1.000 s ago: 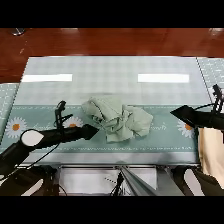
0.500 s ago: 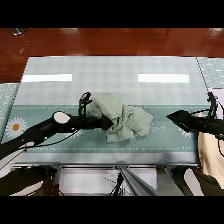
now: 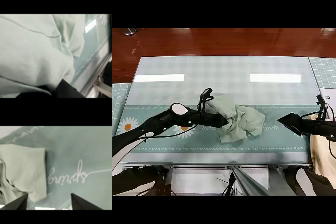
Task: Fold the shirts.
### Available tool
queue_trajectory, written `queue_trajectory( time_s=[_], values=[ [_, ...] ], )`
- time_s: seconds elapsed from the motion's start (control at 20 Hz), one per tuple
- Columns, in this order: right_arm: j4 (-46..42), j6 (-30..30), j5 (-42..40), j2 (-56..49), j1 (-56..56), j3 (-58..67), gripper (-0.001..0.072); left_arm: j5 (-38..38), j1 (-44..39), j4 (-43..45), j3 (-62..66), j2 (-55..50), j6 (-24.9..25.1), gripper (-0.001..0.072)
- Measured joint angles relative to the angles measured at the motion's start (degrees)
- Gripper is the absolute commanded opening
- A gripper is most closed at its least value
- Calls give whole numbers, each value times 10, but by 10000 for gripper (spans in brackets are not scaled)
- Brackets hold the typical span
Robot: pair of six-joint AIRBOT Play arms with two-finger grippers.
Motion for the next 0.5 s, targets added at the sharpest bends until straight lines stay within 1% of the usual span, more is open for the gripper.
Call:
queue_trajectory(
  time_s=[0.15,0.4,0.45,0.5],
  values=[
    [4,-1,3,-41,38,-10,616,-19,10,0,2,0,2,22],
    [41,-6,-58,-155,147,3,616,-55,36,0,3,10,2,22],
    [48,-8,-64,-181,167,12,606,-62,43,0,3,14,2,22],
    [58,-11,-70,-203,183,23,561,-71,52,0,3,21,2,22]
  ],
)
